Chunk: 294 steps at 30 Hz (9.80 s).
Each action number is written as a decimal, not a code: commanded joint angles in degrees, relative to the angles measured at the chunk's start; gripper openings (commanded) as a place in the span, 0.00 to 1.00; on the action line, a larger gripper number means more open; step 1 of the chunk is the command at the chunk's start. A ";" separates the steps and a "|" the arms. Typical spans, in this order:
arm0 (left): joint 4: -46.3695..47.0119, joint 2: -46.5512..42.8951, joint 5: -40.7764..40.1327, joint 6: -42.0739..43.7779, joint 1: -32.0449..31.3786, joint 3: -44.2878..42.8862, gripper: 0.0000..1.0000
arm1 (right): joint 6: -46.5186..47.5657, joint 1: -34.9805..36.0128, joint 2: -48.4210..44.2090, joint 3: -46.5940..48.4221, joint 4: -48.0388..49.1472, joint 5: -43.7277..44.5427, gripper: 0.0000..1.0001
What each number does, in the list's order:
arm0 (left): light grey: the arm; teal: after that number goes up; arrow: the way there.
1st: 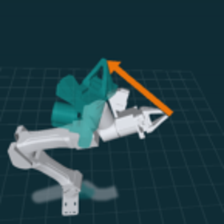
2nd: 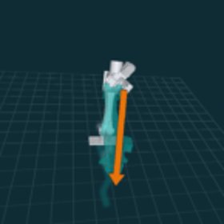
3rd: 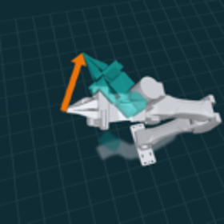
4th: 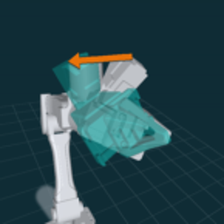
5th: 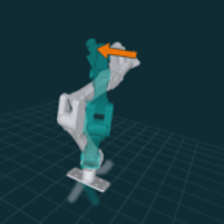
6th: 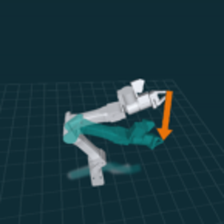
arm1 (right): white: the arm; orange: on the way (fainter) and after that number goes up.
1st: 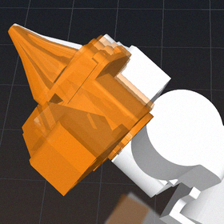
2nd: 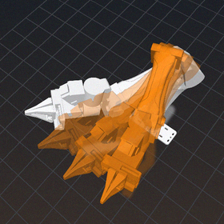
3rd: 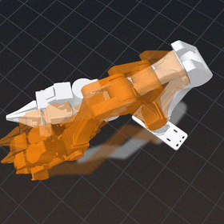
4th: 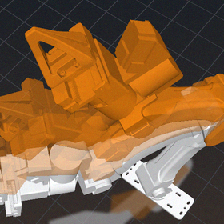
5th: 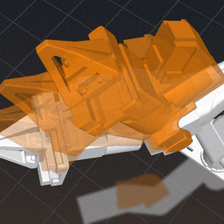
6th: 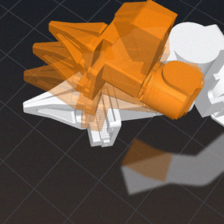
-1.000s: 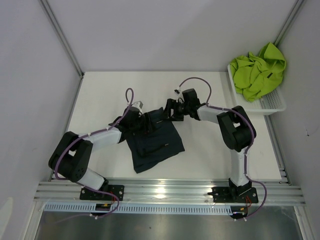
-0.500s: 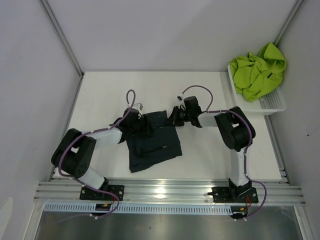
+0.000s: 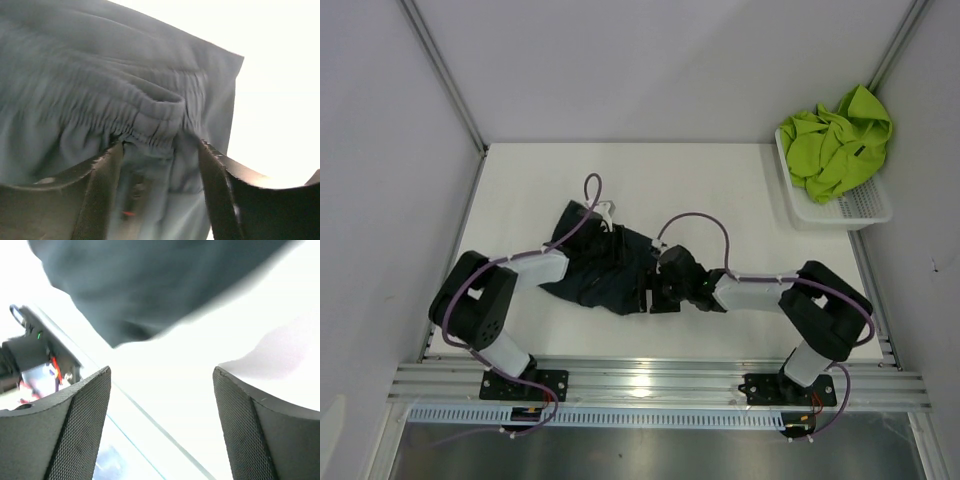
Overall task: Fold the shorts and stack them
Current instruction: Fold the shorts, then neatly place the folded shorts to the corner, then grab the shorts from the pile, then move the shorts to the center of the board, then flatten the shorts out
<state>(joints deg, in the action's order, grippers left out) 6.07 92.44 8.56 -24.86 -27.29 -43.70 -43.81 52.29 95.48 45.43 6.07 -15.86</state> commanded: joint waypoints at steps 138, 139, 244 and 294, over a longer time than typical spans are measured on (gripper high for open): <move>-33.58 -56.58 -9.79 -2.30 6.19 1.16 0.99 | -1.54 -7.20 43.82 66.62 -51.76 83.36 1.00; -33.58 -56.58 -9.70 -2.30 6.19 1.34 0.99 | -1.19 -7.38 44.52 67.59 -52.81 83.27 1.00; 5.19 -41.20 -16.46 -10.03 5.58 14.35 0.99 | 15.34 -39.99 -9.18 51.70 -18.63 3.64 0.00; -0.09 7.13 -6.97 -6.60 4.44 -18.52 0.99 | 15.77 2.54 -4.80 6.05 -24.07 24.90 0.72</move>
<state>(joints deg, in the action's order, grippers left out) 8.45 98.61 -0.97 -31.48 -23.42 -59.29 -29.87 52.12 87.02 45.74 -13.08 3.57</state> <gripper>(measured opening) 0.991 0.742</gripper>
